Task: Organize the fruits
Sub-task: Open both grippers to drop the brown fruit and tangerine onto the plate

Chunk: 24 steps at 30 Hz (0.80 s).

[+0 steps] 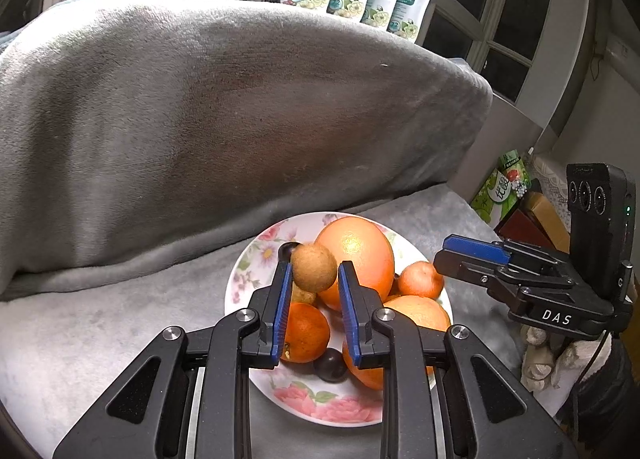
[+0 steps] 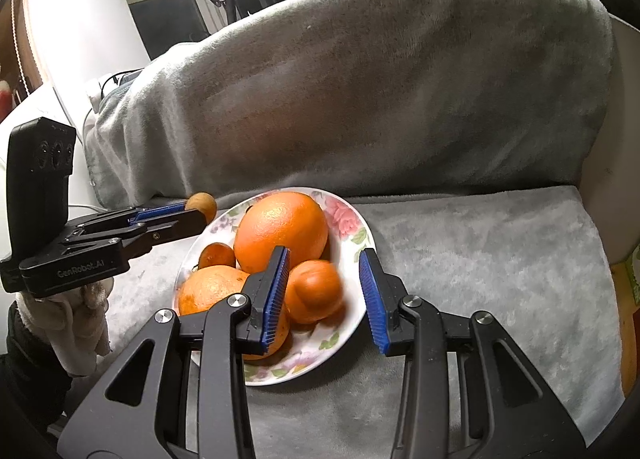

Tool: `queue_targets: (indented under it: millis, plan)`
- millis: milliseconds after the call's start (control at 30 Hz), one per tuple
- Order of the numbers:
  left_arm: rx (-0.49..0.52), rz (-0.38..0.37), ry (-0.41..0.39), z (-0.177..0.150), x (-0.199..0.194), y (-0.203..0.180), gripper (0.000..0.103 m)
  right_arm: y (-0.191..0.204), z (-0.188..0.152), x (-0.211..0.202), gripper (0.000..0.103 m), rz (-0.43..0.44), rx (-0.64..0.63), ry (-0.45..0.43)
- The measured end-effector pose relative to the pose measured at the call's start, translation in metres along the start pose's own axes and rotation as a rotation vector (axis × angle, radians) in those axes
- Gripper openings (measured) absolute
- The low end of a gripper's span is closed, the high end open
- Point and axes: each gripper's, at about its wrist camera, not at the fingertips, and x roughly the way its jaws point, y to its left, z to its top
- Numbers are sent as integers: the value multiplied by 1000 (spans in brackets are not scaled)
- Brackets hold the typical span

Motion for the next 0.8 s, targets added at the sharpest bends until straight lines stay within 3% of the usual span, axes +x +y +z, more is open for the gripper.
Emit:
queue_targets:
  millis: [267, 300, 400, 633, 700, 800]
  plan:
    - [6, 3, -5, 1, -3, -2, 29, 1, -1, -4, 38, -7, 2, -2]
    - [6, 4, -6, 2, -3, -2, 30, 1, -1, -4, 41, -8, 1, -1]
    - [4, 6, -8, 2, -4, -1, 45, 1, -2, -7, 69, -17, 0, -15]
    - [-4, 20, -11, 2, -7, -1, 65, -1, -3, -11, 78, -37, -4, -23]
    - [-9, 26, -14, 3, -8, -1, 76, -1, -4, -12, 84, -43, -5, -21]
    - [-12, 40, -13, 4, -8, -1, 79, -1, -6, -13, 87, -48, -5, -21]
